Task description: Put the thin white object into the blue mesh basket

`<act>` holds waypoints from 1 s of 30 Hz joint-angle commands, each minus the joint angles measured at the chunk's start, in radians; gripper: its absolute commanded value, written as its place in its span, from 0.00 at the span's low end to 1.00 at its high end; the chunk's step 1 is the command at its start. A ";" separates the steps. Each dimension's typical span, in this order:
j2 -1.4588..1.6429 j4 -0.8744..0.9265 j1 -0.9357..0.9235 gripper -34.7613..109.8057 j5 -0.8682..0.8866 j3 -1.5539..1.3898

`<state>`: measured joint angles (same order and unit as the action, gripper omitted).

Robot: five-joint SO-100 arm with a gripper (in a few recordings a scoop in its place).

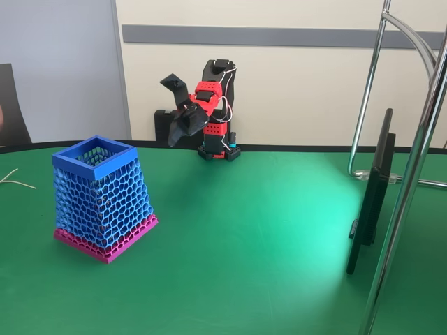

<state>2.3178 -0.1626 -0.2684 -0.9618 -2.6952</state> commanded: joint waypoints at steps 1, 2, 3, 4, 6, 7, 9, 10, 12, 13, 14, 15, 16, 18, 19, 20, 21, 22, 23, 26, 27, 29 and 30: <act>0.092 0.002 0.028 0.48 0.052 -0.051; 0.117 0.002 0.038 0.48 0.074 -0.074; 0.138 0.002 0.048 0.48 0.086 -0.098; 0.161 0.002 0.055 0.48 0.098 -0.124; 0.209 0.003 0.075 0.48 0.141 -0.169; 0.235 0.003 0.086 0.48 0.163 -0.193; 0.291 0.012 0.112 0.48 0.224 -0.233; 0.322 0.044 0.127 0.48 0.258 -0.242; 0.385 0.161 0.156 0.48 0.336 -0.238; 0.414 0.212 0.170 0.48 0.374 -0.233; 0.440 0.264 0.184 0.48 0.416 -0.230; 0.466 0.304 0.196 0.48 0.449 -0.227; 0.494 0.327 0.209 0.48 0.489 -0.232; 0.548 0.390 0.232 0.48 0.543 -0.247; 0.575 0.413 0.242 0.48 0.565 -0.262; 0.601 0.417 0.252 0.48 0.591 -0.288; 0.630 0.420 0.261 0.47 0.612 -0.313; 0.658 0.440 0.268 0.47 0.632 -0.334; 0.687 0.460 0.278 0.47 0.647 -0.356; 0.770 0.558 0.291 0.47 0.701 -0.387; 0.796 0.600 0.295 0.47 0.721 -0.387; 0.845 0.664 0.295 0.47 0.758 -0.387; 0.873 0.710 0.295 0.47 0.764 -0.388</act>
<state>3.1385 0.4863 0.0184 -0.2224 -3.0756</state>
